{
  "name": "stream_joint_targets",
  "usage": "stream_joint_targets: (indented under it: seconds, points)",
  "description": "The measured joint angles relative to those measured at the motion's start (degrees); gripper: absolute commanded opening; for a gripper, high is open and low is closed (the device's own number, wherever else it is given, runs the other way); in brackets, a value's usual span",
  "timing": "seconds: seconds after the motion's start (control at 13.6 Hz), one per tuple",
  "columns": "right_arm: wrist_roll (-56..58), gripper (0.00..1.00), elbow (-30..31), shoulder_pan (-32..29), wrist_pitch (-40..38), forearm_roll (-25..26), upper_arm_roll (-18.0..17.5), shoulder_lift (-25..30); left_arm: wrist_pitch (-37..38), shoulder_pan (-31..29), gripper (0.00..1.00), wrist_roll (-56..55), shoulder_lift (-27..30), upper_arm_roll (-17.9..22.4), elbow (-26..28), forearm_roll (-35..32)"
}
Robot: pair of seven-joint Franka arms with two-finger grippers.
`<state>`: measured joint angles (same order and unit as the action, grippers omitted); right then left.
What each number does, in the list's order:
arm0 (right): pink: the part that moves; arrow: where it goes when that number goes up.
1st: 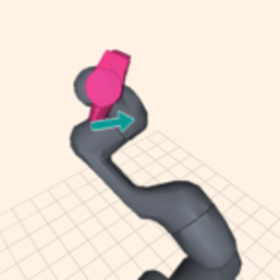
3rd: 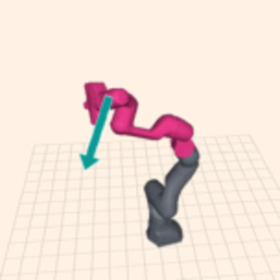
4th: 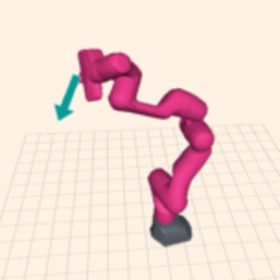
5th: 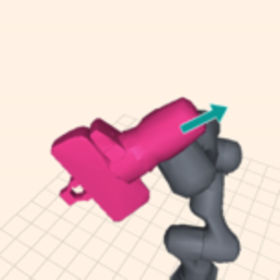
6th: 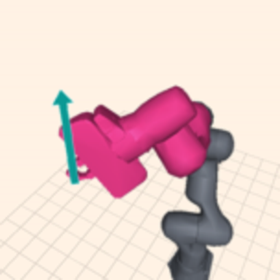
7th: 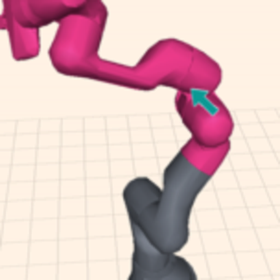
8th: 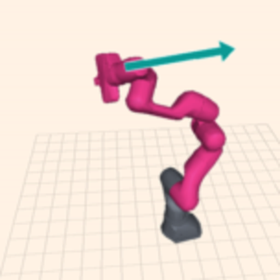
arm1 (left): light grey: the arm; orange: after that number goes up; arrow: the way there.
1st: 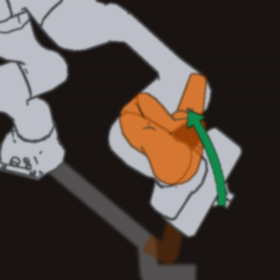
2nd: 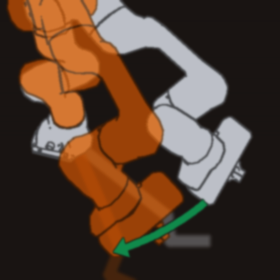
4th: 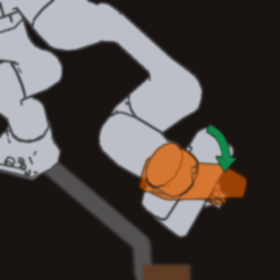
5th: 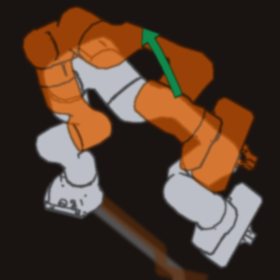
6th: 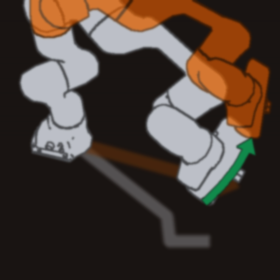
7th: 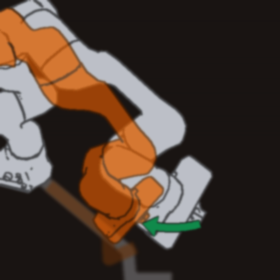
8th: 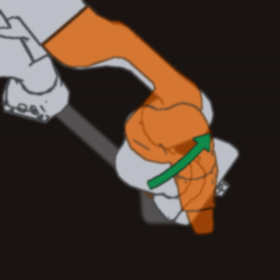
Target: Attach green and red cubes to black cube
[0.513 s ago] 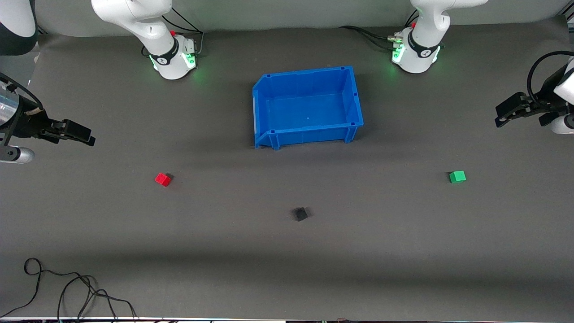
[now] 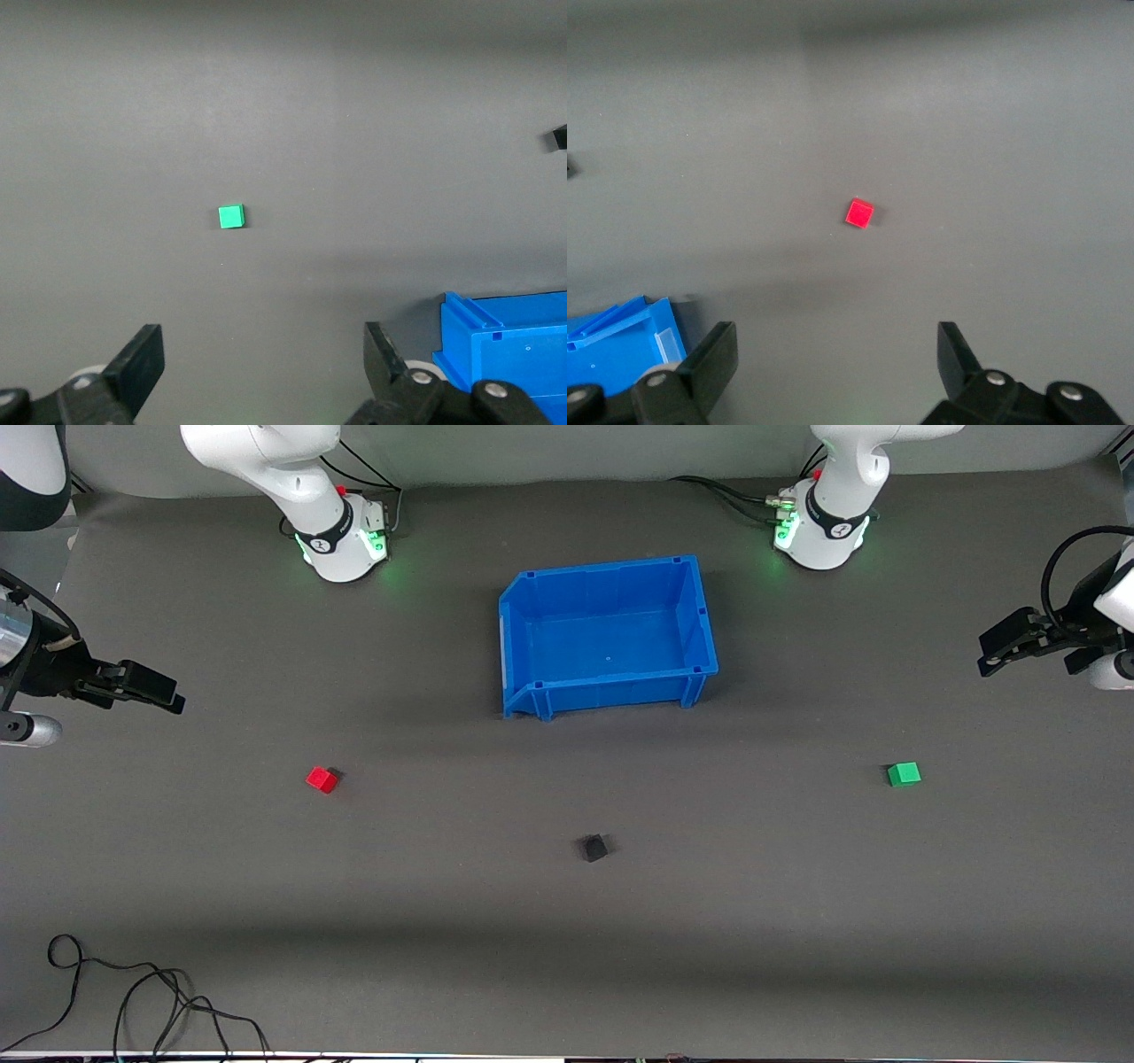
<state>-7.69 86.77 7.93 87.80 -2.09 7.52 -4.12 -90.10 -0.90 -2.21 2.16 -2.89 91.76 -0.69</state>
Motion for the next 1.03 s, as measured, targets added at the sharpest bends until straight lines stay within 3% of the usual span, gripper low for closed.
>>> stream_joint_targets:
  seconds: [0.44,0.66,1.03]
  points:
    - [0.0,1.0,-4.1,0.0,0.1,1.0,0.2,-3.3,0.0,-0.2,1.0,-0.4,0.0,0.1,0.0,0.0]
    - [-1.0,1.0,-4.9,-0.3,0.0,1.0,0.5,-5.7,0.0,-0.7,1.0,-7.6,0.0,0.3,0.0,0.1]
    - [-20.8,1.0,-4.2,-0.3,-0.4,1.1,0.7,-7.0,0.0,-5.3,0.98,-25.6,-1.2,0.7,0.0,2.1]
